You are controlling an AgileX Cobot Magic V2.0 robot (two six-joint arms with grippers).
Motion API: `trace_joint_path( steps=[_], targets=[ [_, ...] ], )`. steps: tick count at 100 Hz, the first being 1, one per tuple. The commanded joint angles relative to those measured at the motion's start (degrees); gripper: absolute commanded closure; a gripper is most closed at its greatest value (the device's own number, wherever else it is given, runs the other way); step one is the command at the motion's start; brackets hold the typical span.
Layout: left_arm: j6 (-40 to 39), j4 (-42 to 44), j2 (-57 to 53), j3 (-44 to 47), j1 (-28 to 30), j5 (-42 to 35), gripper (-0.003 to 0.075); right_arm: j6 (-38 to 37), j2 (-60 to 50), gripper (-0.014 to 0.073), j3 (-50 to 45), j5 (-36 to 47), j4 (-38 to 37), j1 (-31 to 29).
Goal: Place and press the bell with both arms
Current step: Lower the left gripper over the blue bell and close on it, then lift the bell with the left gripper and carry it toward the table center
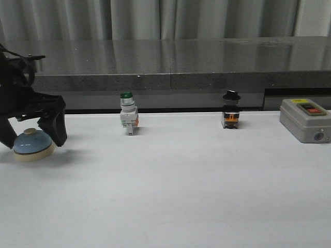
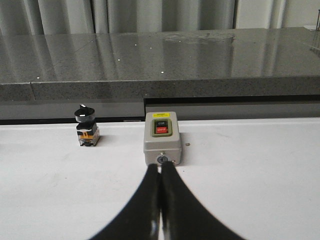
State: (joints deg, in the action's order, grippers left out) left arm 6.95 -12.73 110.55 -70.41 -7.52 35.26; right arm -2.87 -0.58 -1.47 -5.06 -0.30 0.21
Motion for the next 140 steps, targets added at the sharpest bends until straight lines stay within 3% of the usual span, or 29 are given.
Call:
trace_joint_path(
  steps=[1, 28, 46, 88, 140],
  targets=[
    [0.0, -0.6, -2.8, -1.5, -0.3, -1.7, 0.0108, 0.4, -1.1, 0.0652, 0.8, 4.5, -0.6, -0.3],
    [0.0, -0.6, -2.8, -1.5, -0.3, -1.7, 0.0391, 0.4, -1.1, 0.0652, 0.8, 4.5, -0.6, -0.3],
    [0.0, -0.6, -2.8, -2.3, -0.3, -1.1, 0.0502, 0.4, -1.1, 0.0652, 0.8, 4.5, -0.6, -0.3],
    [0.1, -1.0, -4.7, -15.4, -2.5, 14.8, 0.0504, 0.4, -1.1, 0.0652, 0.8, 4.5, -0.6, -0.3],
    [0.3, 1.5, -4.2, -18.8, -20.6, 12.4, 0.0504, 0.4, -1.1, 0.0652, 0.8, 4.5, -0.6, -0.3]
  ],
)
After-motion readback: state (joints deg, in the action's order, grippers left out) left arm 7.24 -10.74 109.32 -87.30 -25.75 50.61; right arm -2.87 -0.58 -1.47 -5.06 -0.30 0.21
